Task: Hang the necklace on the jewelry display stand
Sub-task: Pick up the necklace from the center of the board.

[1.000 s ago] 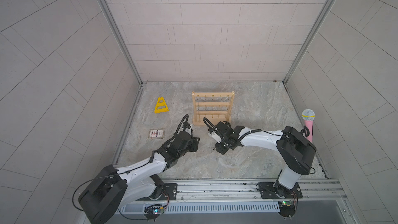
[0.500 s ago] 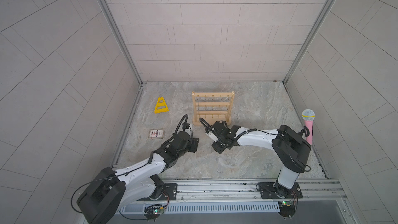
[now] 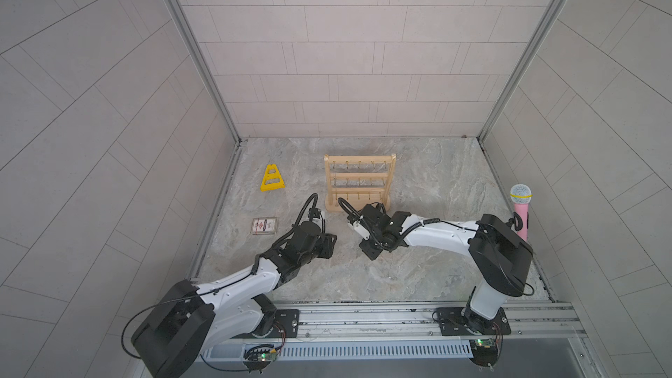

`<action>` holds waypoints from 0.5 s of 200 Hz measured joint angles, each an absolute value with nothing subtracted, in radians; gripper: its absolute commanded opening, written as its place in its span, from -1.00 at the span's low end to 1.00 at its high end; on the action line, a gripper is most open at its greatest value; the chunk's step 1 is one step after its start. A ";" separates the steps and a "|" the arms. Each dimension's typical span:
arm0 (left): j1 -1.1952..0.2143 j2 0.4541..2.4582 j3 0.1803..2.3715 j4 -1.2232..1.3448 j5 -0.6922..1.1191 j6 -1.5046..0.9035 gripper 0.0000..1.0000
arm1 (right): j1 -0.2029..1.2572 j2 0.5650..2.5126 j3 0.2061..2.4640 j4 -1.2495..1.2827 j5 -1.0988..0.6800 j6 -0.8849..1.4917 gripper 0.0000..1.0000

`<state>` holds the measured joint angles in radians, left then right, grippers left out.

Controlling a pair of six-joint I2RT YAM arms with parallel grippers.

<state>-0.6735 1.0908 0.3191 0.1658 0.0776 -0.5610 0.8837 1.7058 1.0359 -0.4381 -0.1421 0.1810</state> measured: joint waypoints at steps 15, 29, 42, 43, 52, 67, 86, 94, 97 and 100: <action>-0.673 1.102 0.322 0.166 0.091 -0.561 -0.17 | 0.884 1.688 1.036 -0.444 -0.142 0.181 -1.00; -0.673 1.108 0.324 0.167 0.104 -0.561 -0.17 | 0.884 1.673 1.036 -0.451 -0.142 0.181 -1.00; -0.673 1.111 0.326 0.168 0.117 -0.560 -0.18 | 0.884 1.659 1.036 -0.461 -0.142 0.181 -1.00; -0.673 1.112 0.326 0.168 0.120 -0.560 -0.18 | 0.884 1.658 1.036 -0.462 -0.142 0.181 -1.00; -0.673 1.115 0.327 0.171 0.133 -0.557 -0.17 | 0.884 1.648 1.039 -0.472 -0.142 0.181 -1.00; -0.673 1.124 0.332 0.178 0.168 -0.549 -0.18 | 0.886 1.625 1.045 -0.487 -0.142 0.181 -1.00; -0.673 1.139 0.337 0.199 0.215 -0.536 -0.18 | 0.890 1.591 1.065 -0.508 -0.142 0.181 -1.00; -0.673 1.141 0.337 0.209 0.233 -0.532 -0.17 | 0.890 1.578 1.076 -0.516 -0.142 0.181 -1.00; -0.673 1.142 0.337 0.212 0.239 -0.530 -0.18 | 0.891 1.574 1.080 -0.518 -0.142 0.181 -1.00; -0.673 1.142 0.337 0.216 0.247 -0.529 -0.17 | 0.891 1.569 1.085 -0.521 -0.142 0.181 -1.00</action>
